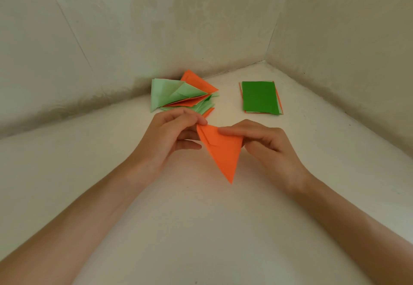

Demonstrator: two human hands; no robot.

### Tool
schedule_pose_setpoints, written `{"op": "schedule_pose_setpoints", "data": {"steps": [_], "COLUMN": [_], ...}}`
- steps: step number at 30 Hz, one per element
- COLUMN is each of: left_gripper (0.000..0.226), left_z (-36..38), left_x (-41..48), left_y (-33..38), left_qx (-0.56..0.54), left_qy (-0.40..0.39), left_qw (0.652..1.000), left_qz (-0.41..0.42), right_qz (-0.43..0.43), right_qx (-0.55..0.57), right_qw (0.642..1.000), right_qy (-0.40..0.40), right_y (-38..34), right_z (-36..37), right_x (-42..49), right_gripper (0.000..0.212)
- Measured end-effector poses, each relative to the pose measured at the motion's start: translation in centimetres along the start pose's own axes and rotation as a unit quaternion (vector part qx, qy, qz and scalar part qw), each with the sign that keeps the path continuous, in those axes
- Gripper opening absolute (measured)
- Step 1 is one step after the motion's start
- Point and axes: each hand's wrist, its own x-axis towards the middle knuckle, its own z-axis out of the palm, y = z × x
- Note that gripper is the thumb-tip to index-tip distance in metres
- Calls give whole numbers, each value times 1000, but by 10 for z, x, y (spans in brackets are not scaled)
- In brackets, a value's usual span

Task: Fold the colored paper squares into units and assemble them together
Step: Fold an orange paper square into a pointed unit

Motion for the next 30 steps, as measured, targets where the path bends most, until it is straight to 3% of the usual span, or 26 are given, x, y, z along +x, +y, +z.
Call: {"op": "schedule_pose_setpoints", "data": {"steps": [4,8,12,18,22,25,30], "left_gripper": [11,11,10,12,22,31,37], "left_z": [1,1,2,2,-5,-5,3], "left_x": [-1,1,0,1,1,-1,-4], "left_y": [-4,-7,-9,-9,-1,2,0], "left_qx": [17,36,33,19,-28,13,51], "left_qy": [9,9,-2,-10,-96,-140,-131], "left_qw": [1000,999,999,999,994,990,990], "left_qz": [3,-2,-10,-34,-36,-20,-6], "right_qz": [-31,42,103,115,117,107,88], "right_qx": [-46,43,54,7,40,52,41], "right_qw": [998,995,987,986,984,985,988], "right_qy": [-2,74,110,124,128,125,122], "right_y": [1,0,0,-1,-3,-4,-5], "right_z": [-2,3,6,2,-6,-8,-4], "right_x": [-1,2,6,8,11,11,9], "right_gripper": [33,17,3,15,13,13,15]}}
